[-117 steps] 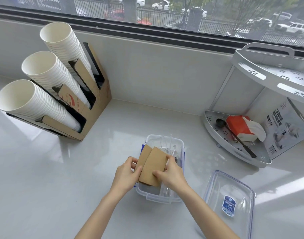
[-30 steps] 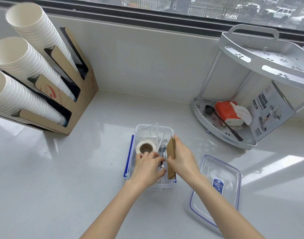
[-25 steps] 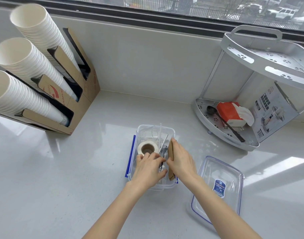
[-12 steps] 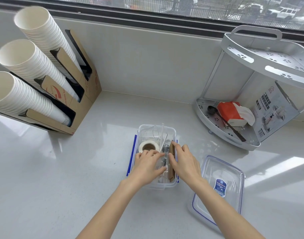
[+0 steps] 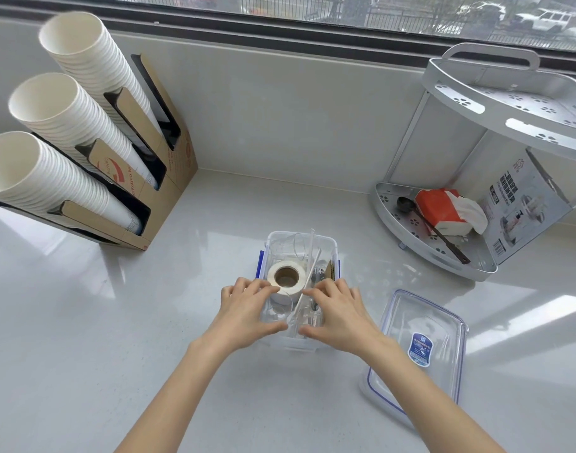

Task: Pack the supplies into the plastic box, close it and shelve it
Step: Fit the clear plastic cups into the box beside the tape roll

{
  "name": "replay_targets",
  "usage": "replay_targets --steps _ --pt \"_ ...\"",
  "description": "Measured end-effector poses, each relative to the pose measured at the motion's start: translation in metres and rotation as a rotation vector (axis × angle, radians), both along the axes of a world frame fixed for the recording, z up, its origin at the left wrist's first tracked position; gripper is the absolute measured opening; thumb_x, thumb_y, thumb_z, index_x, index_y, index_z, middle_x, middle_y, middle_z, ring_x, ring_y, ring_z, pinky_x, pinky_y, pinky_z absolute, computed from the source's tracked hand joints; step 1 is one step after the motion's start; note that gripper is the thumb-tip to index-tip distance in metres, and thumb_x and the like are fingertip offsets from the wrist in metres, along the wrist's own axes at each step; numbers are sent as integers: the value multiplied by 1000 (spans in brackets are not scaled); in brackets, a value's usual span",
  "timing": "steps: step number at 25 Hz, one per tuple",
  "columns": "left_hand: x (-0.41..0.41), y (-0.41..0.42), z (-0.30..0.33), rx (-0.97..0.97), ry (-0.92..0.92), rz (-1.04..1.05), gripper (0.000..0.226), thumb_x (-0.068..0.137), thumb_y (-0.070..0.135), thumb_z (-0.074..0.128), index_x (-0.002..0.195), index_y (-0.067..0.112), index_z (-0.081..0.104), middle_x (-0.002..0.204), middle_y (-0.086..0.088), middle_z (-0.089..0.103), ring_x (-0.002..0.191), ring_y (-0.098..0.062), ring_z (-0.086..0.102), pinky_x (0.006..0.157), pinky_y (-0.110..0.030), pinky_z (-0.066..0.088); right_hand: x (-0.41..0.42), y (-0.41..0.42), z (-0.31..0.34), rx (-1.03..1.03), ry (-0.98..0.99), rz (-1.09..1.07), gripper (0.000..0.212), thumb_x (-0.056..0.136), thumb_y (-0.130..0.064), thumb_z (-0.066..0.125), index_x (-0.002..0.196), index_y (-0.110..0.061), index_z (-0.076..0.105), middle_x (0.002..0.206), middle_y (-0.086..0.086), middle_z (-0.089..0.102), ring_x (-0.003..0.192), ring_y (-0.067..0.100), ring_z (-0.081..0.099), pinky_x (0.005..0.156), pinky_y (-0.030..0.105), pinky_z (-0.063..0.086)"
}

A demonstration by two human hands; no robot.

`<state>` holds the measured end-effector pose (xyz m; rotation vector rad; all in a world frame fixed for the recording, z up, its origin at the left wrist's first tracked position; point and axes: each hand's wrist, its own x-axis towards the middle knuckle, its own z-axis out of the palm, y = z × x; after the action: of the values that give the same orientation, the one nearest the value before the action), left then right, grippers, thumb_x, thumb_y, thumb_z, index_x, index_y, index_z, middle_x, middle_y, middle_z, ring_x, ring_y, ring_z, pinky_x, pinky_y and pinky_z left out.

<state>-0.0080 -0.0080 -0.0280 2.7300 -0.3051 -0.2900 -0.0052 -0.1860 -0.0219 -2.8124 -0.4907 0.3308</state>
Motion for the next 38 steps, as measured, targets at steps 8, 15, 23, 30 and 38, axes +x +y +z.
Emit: replay_targets --steps 8,15,23,30,38 --pt "1 -4 -5 42 -5 24 65 81 44 55 136 24 27 142 8 34 123 -20 29 100 -33 22 -1 1 -2 -60 -37 45 50 84 -32 55 133 -24 43 131 1 42 121 22 35 99 33 26" --pt "-2 -3 -3 -41 -25 45 57 81 42 57 131 24 36 134 8 42 120 -18 31 96 -31 24 -4 2 -3 217 -206 -60 22 84 -13 56 106 -17 62 106 6 53 97 22 52 81 26 25" --pt "-3 2 6 -349 31 128 57 80 29 63 130 19 37 131 -1 50 124 -20 36 104 -33 31 -1 -1 5 476 -129 -205 16 86 -16 62 97 -17 72 84 -12 42 71 4 48 68 14 37" --pt "-6 6 17 -526 26 176 56 79 23 65 128 20 39 113 7 42 109 -13 47 95 -33 45 3 -15 22 724 -9 -363 19 83 -8 63 91 -21 74 82 -8 51 60 -9 52 63 0 39" --pt "-10 -5 24 -553 -7 72 57 76 22 70 125 23 42 110 12 42 102 -6 47 93 -25 42 4 -12 60 1107 125 -511 17 86 -5 59 88 -19 68 60 -4 55 39 -4 46 47 3 39"
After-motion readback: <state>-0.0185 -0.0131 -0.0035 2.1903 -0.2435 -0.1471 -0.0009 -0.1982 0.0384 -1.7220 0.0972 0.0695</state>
